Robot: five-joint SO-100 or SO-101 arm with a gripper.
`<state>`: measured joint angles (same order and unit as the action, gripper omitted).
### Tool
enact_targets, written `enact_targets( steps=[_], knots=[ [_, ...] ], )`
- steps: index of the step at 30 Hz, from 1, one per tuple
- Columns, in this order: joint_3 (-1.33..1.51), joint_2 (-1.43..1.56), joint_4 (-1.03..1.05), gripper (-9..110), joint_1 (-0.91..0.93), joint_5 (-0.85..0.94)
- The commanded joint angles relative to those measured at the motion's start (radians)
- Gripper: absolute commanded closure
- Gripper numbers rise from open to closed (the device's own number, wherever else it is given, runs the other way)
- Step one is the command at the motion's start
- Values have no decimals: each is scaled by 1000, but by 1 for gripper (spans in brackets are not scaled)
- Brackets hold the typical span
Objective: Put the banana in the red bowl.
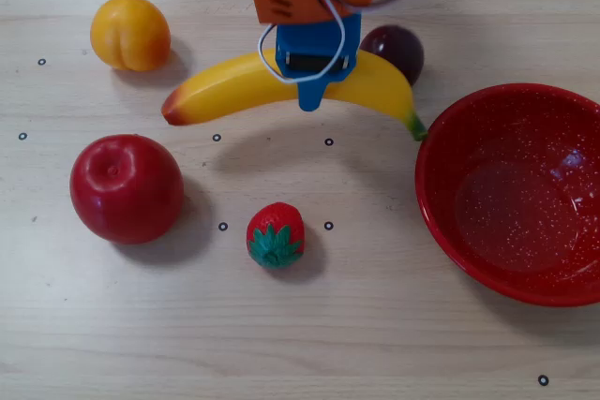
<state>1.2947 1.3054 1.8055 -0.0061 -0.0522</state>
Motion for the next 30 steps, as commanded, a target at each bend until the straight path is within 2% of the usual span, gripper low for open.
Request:
enact_targets(
  steps=[1,19,30],
  knots=[
    [-110,155,92,101,-40,-43],
    [-416,235,78,101,32,-35],
    [-383,291,-132,101,224,-37]
  ],
)
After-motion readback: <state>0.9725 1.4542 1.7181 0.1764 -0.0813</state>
